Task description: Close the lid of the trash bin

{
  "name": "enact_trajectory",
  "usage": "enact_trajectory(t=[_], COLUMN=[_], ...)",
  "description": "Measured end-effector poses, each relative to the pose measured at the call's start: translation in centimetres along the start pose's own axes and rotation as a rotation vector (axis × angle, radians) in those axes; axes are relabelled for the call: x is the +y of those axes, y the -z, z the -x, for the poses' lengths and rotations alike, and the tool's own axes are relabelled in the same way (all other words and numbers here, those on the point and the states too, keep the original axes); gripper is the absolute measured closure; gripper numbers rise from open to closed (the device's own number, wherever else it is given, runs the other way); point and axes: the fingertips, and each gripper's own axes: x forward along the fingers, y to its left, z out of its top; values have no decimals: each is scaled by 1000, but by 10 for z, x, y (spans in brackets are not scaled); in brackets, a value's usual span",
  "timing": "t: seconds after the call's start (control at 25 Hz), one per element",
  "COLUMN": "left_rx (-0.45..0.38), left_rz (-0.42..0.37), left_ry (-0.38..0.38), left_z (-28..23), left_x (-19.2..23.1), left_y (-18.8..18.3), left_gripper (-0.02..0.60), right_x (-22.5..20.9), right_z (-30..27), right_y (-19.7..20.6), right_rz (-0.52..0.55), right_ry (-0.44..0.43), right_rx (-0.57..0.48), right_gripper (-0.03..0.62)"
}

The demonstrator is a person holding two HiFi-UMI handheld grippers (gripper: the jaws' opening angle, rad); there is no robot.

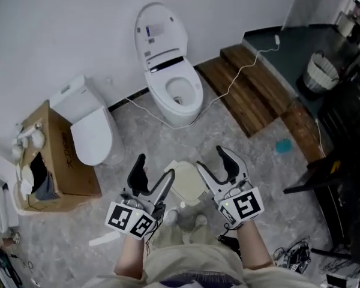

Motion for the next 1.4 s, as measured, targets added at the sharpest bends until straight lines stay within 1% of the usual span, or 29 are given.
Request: enact_trajectory(t=[0.04, 0.12, 0.16, 0.24, 0.32, 0.4, 0.52, 0.6, 0.72, 0.8, 0.96, 1.4], left_rx=[-56, -138, -175, -248, -318, -362, -364, -336, -303, -305, -302, -327], left_rz=[-51, -146, -186, -236, -232, -211, -226, -233, -210, -200, -203, -193], left_ry=[5, 12, 14, 7, -1, 0, -2, -5, -12, -12, -21, -81], left_z=[7, 24, 31, 37, 38, 40, 41, 38, 39, 40, 43, 67], left_x=[-8, -26, -33, -38, -40, -46, -54, -54, -50, -48, -49, -34], left_y=[-33, -82, -100, -127, -148, -160, -161, -153, -145, -147, -149, -164], left_gripper=[186, 223, 254, 351, 438, 484, 572, 581, 581, 581, 581, 581], right_x=[8, 24, 29, 37, 41, 45, 50, 54, 62, 67, 71, 83], right_z=[6, 23, 30, 37, 35, 33, 34, 34, 37, 37, 40, 42], right_y=[-27, -72, -90, -115, -130, -138, -148, -151, -155, -158, -163, -171], right_rz=[25, 61, 77, 102, 128, 164, 201, 199, 210, 220, 223, 203], right_ry=[8, 46, 70, 110, 133, 166, 202, 200, 196, 185, 177, 154], right_rx=[-40, -113, -149, -210, -244, -256, -278, -290, -297, -303, -311, -338], right_gripper=[323, 355, 375, 420, 468, 505, 572, 582, 583, 583, 583, 585])
